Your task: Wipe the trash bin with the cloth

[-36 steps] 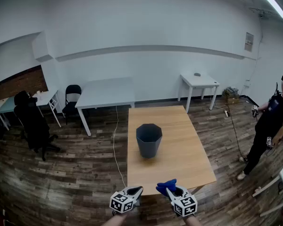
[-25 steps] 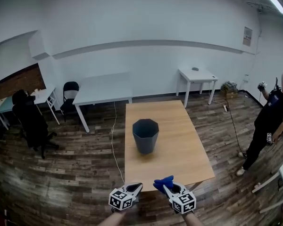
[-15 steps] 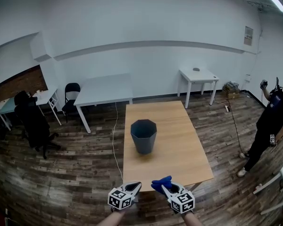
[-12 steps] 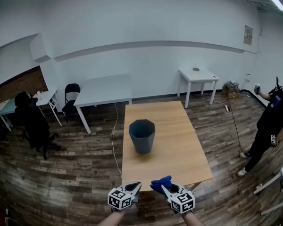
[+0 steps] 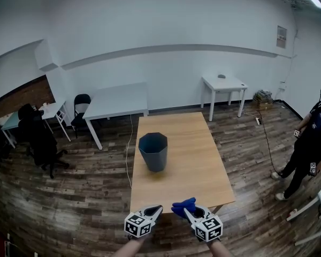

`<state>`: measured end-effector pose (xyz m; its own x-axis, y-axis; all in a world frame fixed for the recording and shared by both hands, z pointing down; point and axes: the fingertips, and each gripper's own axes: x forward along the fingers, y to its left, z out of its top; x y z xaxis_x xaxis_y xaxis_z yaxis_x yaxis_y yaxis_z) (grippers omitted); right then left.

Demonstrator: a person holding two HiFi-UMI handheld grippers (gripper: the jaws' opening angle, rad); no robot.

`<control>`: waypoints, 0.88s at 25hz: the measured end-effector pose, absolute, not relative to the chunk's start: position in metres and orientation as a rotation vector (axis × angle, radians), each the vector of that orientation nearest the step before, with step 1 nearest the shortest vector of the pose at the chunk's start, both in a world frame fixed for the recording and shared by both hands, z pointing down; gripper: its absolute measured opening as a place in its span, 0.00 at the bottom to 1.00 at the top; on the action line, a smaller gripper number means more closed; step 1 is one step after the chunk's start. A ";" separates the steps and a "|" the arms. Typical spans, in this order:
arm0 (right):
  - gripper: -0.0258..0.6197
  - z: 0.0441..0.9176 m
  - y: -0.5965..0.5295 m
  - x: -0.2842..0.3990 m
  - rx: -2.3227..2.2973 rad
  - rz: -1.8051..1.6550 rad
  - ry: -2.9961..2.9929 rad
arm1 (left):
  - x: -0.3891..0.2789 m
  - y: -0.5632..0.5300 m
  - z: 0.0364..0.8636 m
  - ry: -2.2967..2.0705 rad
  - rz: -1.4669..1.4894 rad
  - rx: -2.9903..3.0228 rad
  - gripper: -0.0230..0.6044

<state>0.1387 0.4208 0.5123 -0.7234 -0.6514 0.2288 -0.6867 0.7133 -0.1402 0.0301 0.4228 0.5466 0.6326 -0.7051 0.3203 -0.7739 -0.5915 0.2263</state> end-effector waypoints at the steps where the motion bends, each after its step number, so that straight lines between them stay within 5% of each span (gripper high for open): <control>1: 0.16 0.514 0.422 0.146 1.083 0.322 -2.759 | 0.039 0.424 0.548 -1.181 0.280 2.516 0.06; 22: 0.16 0.519 0.385 0.180 1.124 0.362 -2.750 | 0.061 0.390 0.552 -1.175 0.256 2.521 0.06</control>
